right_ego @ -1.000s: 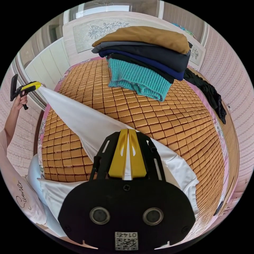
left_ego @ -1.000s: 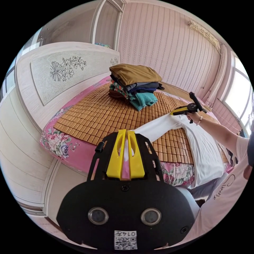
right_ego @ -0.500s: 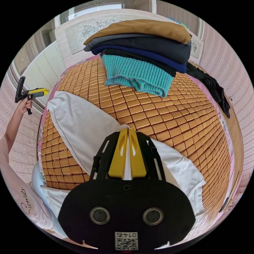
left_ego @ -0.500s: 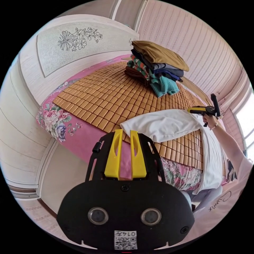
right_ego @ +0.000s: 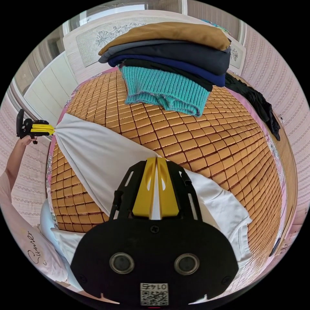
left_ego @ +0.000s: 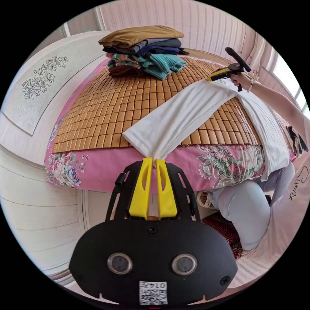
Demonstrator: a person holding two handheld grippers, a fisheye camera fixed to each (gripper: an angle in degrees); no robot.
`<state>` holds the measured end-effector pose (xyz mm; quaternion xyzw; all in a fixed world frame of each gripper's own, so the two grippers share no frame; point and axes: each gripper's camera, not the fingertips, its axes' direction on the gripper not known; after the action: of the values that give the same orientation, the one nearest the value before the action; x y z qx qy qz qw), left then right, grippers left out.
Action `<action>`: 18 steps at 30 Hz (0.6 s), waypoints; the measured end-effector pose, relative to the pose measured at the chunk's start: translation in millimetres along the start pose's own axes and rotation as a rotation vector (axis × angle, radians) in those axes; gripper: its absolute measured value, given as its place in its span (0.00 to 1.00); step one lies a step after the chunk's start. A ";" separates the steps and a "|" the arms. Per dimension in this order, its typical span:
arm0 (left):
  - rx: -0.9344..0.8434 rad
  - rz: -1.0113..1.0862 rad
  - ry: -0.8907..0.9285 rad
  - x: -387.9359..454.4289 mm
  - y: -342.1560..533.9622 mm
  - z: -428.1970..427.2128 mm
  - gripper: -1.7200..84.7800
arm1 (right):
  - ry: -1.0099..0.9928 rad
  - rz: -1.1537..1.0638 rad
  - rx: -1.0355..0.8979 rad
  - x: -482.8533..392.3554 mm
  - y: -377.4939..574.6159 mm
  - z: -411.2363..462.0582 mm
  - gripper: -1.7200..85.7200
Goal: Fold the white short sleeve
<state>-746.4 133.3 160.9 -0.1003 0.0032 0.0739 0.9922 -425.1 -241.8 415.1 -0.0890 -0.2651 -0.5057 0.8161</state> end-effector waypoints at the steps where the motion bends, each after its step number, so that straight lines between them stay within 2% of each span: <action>1: -0.008 -0.003 -0.020 -0.4 3.7 -1.6 0.08 | -0.001 0.000 0.004 0.2 0.8 -0.1 0.02; 3: -0.002 -0.054 0.001 -7.5 8.4 -6.1 0.10 | -0.005 0.002 0.006 0.8 1.8 -0.4 0.02; 8: 0.161 -0.223 0.009 -29.4 -3.8 -21.0 0.07 | -0.014 -0.014 -0.010 1.0 2.4 -1.9 0.03; 11: 0.140 -0.269 -0.013 -31.4 -30.4 -3.5 0.09 | 0.005 0.005 -0.005 1.1 3.7 -4.9 0.04; 14: 0.061 -0.290 -0.042 -29.5 -45.6 19.1 0.10 | 0.017 0.007 0.078 -7.4 11.0 -21.9 0.06; 17: 0.092 -0.280 -0.016 -26.6 -45.3 18.7 0.08 | -0.034 -0.119 0.116 -40.9 16.0 -35.8 0.07; 18: 0.092 -0.280 -0.011 -26.0 -45.1 18.5 0.06 | -0.130 -0.197 0.112 -60.7 17.7 -37.4 0.08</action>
<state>-765.6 89.5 188.5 -0.0539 -0.0127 -0.0651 0.9963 -418.0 -201.7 354.0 -0.0496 -0.3527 -0.5612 0.7471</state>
